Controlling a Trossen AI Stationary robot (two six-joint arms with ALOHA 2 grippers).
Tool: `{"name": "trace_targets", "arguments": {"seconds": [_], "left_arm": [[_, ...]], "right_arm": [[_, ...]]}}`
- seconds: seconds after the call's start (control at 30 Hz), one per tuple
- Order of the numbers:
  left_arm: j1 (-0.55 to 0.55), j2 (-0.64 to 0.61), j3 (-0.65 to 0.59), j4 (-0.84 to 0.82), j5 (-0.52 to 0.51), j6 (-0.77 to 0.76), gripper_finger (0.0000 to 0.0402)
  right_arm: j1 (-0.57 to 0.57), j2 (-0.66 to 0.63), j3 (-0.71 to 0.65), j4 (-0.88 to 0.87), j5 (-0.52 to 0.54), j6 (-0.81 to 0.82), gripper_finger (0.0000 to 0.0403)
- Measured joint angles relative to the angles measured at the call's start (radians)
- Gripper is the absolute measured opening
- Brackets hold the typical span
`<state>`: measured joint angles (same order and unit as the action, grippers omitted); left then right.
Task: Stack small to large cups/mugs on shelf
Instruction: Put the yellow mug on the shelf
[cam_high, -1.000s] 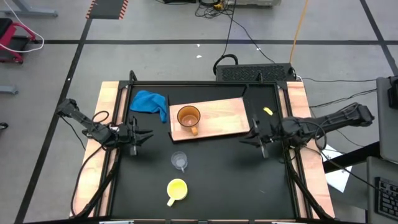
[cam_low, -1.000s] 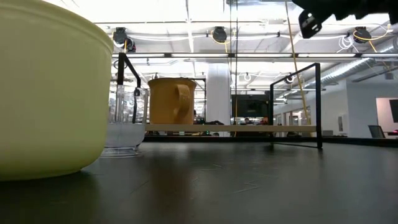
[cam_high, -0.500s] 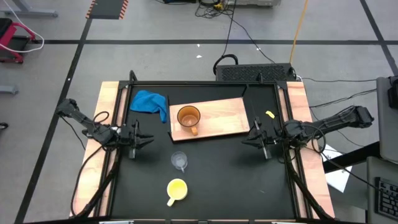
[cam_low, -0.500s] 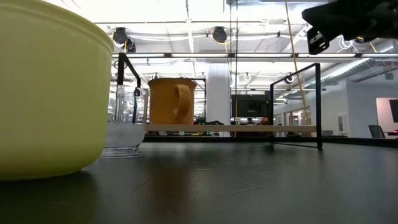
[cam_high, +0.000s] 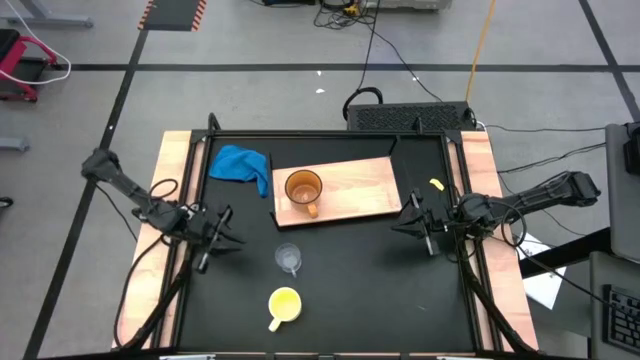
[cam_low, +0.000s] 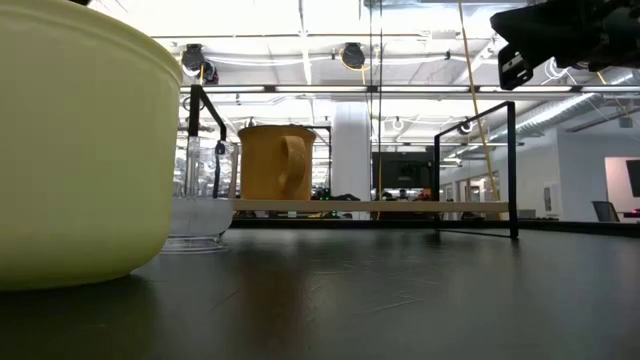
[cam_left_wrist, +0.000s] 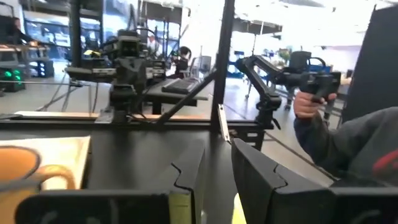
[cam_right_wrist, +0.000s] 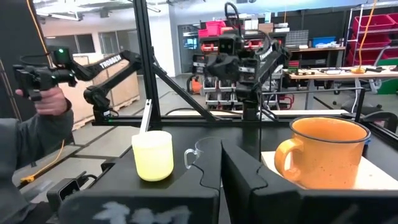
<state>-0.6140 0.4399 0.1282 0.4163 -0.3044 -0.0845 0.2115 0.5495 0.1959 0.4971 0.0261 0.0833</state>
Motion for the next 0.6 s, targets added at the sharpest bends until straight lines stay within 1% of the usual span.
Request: {"name": "trace_targets", "arguments": {"seconds": [0.13, 0.33, 0.6], "left_arm": [[-0.025, 0.165, 0.125, -0.005, -0.006, 0.026, 0.0081], [-0.046, 0.386, 0.344, -0.183, -0.01, 0.042, 0.0081], [-0.05, 0.604, 0.535, -0.36, -0.011, -0.064, 0.0081]], "right_arm": [[0.0, 0.0, 0.0, 0.0, 0.0, 0.002, 0.0], [0.0, 0.0, 0.0, 0.0, 0.0, 0.002, 0.0], [0.0, 0.0, 0.0, -0.018, 0.0, 0.01, 0.0]]}}
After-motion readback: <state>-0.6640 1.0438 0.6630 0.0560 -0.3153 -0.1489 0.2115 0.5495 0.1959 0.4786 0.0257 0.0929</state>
